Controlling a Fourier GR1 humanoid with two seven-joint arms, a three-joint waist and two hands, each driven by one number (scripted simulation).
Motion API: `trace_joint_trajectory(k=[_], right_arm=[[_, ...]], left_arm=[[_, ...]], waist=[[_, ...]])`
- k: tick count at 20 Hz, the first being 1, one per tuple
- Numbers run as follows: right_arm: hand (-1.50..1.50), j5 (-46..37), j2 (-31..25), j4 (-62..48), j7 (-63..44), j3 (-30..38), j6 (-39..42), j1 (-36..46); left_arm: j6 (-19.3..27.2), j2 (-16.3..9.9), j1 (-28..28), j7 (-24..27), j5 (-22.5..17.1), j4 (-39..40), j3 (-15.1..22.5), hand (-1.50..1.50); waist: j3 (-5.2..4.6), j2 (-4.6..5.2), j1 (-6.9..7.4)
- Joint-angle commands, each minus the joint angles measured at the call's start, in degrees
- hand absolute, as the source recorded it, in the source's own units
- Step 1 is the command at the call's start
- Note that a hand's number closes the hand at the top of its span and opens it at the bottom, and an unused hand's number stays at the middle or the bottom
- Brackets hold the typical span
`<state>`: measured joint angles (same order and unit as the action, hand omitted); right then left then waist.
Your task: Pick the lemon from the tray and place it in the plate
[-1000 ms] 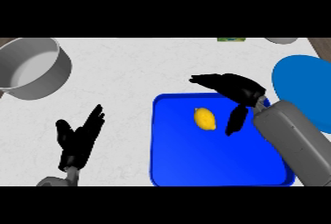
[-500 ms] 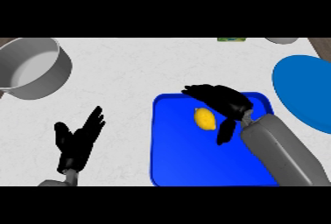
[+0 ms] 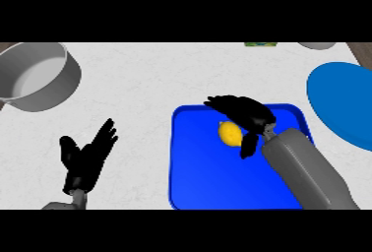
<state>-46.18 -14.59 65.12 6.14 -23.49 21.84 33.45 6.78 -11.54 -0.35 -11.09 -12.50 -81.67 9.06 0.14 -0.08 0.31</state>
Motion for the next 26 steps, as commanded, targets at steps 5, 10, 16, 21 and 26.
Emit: trace_joint_trajectory(k=[5,10,16,21,26], right_arm=[[-1.50,-6.4,1.8,-8.7,6.3,2.5,-1.6,1.3],[1.50,-12.3,3.3,-12.9,10.4,-2.7,-7.0,1.2],[1.50,-15.8,5.1,-14.5,11.7,0.8,-8.7,3.3],[1.50,-11.8,5.3,-9.6,15.7,6.1,-15.7,0.5],[1.50,-11.0,8.8,2.2,-6.1,13.1,-23.1,-12.7]], left_arm=[[-0.4,2.1,1.1,-1.4,2.1,-0.9,-0.4,0.00],[-0.8,2.8,-1.8,0.5,2.8,4.3,-1.4,0.00],[-0.1,5.2,-0.4,2.2,5.1,3.8,-1.0,0.00],[-3.1,2.4,2.8,0.5,2.7,-0.6,-2.8,0.00],[-1.0,1.8,5.0,-0.7,2.4,-2.0,-4.5,0.00]], waist=[[-0.13,0.13,0.10],[-0.12,0.27,0.19],[-0.13,0.18,0.10],[-0.11,0.19,0.19],[-0.18,-1.26,-4.17]])
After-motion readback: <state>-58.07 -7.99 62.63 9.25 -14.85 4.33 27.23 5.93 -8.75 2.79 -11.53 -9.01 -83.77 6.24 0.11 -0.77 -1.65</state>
